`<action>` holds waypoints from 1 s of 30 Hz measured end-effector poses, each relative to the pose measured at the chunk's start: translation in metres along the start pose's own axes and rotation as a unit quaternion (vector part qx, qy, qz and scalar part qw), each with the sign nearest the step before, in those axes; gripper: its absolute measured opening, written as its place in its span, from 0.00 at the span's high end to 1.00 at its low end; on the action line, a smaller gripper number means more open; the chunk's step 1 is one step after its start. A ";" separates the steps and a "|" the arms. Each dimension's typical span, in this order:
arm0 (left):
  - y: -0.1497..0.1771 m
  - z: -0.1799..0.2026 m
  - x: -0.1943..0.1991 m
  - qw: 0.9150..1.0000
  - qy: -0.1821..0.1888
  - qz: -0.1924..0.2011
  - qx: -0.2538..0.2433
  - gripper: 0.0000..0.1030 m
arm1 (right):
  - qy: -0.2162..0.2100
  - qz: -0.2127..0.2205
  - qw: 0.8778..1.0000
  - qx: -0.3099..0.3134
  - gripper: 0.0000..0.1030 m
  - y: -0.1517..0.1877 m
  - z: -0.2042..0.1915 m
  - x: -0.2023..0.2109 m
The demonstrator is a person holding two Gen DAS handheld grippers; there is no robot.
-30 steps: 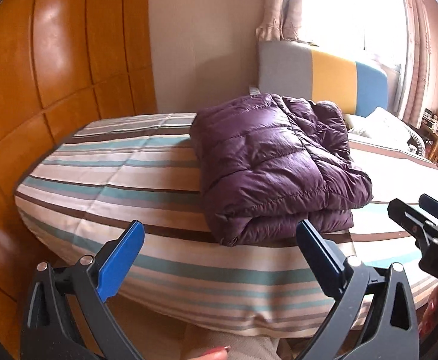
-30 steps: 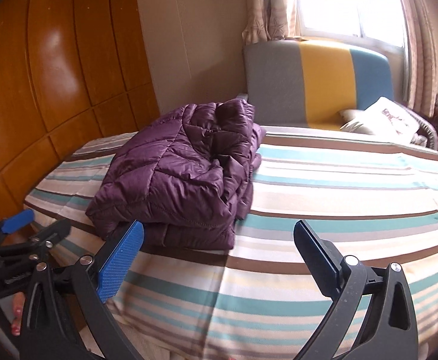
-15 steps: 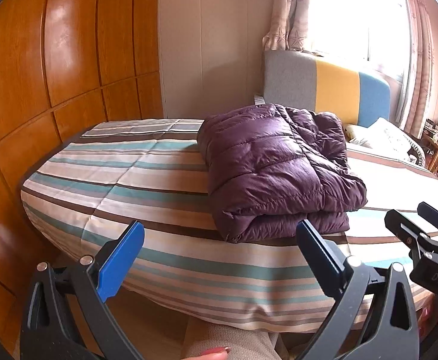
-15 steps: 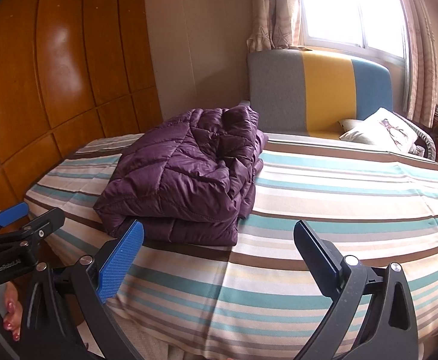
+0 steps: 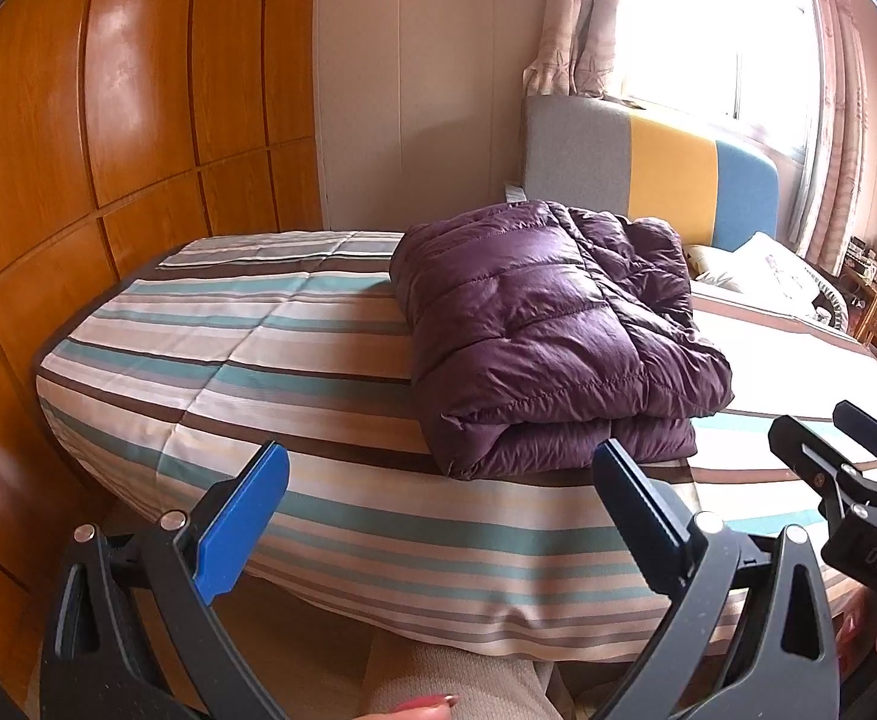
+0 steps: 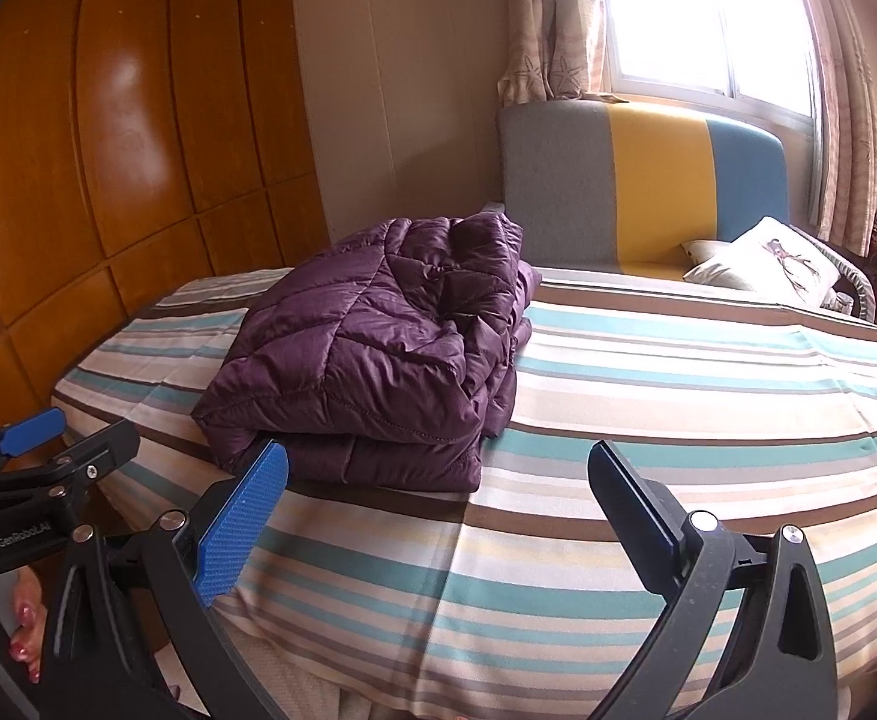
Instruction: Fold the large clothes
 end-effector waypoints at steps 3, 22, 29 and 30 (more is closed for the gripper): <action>0.000 0.000 -0.001 1.000 -0.001 0.000 -0.002 0.02 | 0.001 0.001 1.000 0.000 0.03 0.000 0.001 0.000; 0.001 -0.001 -0.003 1.000 -0.001 -0.001 -0.002 0.02 | 0.000 0.000 1.000 -0.001 0.03 0.001 0.001 -0.002; 0.002 0.001 -0.003 1.000 -0.002 -0.001 -0.001 0.02 | 0.002 0.000 1.000 -0.001 0.03 0.001 0.001 -0.003; 0.002 0.001 -0.002 1.000 -0.003 -0.001 0.000 0.02 | 0.001 0.000 1.000 -0.001 0.03 0.001 0.001 -0.003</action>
Point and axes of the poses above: each gripper's, at about its wrist camera, not at the fingertips, and x roughly against the way its jaws point, z to its right, y to its underside, the point moved 7 cm from there along -x, roughly the way its jaws point, and after that the axes turned 4 degrees about y, right-handed, at the moved point
